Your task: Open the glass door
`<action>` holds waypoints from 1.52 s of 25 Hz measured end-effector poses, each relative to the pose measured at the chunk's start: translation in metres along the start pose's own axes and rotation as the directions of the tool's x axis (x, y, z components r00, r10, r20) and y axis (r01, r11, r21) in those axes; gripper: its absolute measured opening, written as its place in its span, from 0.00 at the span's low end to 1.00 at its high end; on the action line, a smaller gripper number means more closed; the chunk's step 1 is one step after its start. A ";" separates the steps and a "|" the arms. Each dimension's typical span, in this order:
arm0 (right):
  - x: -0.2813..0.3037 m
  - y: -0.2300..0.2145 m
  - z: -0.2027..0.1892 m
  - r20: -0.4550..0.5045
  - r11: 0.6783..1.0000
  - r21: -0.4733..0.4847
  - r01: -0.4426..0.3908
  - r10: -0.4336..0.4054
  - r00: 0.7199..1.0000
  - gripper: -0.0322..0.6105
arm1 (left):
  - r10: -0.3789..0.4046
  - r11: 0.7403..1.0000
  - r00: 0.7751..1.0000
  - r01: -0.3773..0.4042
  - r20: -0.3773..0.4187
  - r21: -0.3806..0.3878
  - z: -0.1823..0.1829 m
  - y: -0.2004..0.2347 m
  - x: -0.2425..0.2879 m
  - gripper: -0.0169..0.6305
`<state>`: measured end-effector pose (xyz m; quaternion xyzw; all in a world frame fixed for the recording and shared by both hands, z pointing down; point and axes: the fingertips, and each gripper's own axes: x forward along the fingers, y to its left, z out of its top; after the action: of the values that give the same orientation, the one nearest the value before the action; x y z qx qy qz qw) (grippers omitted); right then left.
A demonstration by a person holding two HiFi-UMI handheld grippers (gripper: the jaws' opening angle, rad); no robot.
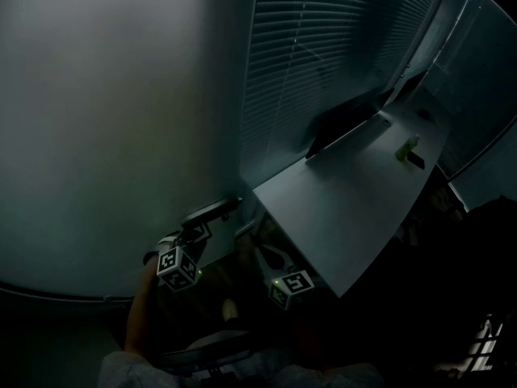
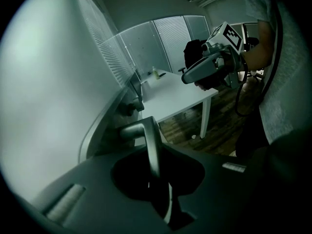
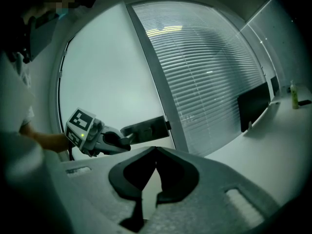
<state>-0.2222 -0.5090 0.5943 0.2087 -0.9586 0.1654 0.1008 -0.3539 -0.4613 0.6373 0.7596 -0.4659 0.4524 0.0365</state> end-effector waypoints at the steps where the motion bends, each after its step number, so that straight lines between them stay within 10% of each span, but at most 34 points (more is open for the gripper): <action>1: 0.000 0.000 0.000 0.005 1.000 0.002 0.004 -0.004 1.000 0.05 | 0.001 1.000 1.000 -0.001 0.006 0.000 0.000 0.000 0.000 0.07; 24: -0.068 -0.019 -0.016 0.056 0.993 -0.039 0.114 -0.112 0.992 0.05 | 0.010 1.000 0.992 -0.012 0.128 0.014 0.012 -0.046 -0.010 0.09; 38: -0.145 0.020 -0.012 0.077 0.994 -0.032 0.101 -0.098 0.992 0.05 | -0.054 0.994 0.997 0.049 0.060 0.095 0.021 -0.099 -0.035 0.11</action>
<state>-0.1003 -0.4341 0.5623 0.2605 -0.9529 0.1352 0.0765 -0.2724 -0.3915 0.6358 0.7859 -0.4253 0.4488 -0.0020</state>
